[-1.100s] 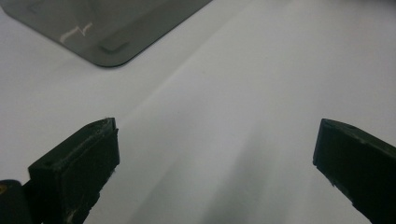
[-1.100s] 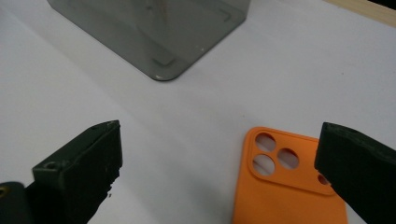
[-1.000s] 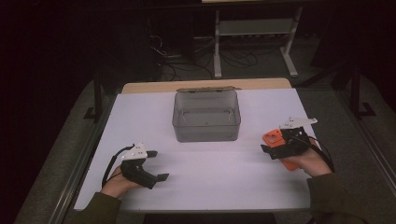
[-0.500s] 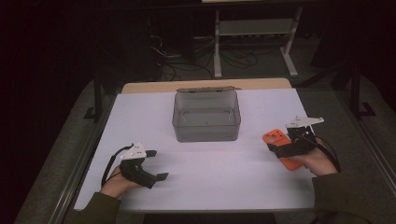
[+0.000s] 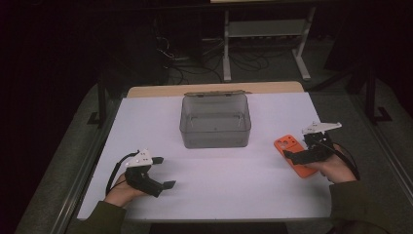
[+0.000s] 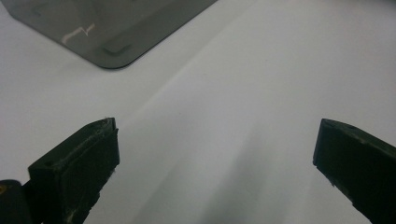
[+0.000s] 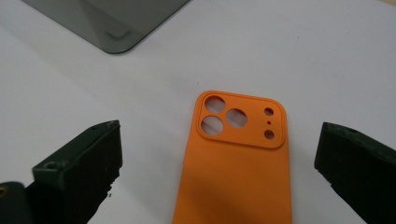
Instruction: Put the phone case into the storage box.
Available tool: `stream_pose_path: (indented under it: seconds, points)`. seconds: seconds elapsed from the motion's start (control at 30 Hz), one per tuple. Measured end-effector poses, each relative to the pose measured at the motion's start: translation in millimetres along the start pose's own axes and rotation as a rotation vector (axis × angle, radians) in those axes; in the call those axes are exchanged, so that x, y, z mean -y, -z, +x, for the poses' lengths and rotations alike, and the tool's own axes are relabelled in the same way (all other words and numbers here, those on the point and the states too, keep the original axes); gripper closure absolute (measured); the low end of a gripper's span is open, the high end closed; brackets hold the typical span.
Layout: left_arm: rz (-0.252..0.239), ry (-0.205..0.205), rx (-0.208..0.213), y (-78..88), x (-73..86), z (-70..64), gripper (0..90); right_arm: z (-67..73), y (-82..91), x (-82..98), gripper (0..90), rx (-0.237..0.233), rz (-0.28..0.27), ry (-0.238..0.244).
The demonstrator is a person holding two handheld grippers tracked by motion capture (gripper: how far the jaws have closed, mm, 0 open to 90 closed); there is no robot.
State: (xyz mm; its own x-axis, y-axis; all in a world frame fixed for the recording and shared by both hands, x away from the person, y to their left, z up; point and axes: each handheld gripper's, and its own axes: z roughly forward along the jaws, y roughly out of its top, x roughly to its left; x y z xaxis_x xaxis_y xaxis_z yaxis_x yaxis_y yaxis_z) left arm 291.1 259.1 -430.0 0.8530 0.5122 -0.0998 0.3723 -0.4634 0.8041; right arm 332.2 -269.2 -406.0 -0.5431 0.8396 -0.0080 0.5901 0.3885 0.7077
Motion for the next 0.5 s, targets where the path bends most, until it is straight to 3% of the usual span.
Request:
stream_pose_path:
  seconds: [0.5]
  points:
    - [0.003,0.002,-0.001,-0.2,0.0,0.3,0.0,-7.7,-2.7,8.7,0.5,-0.004,0.050,-0.021]
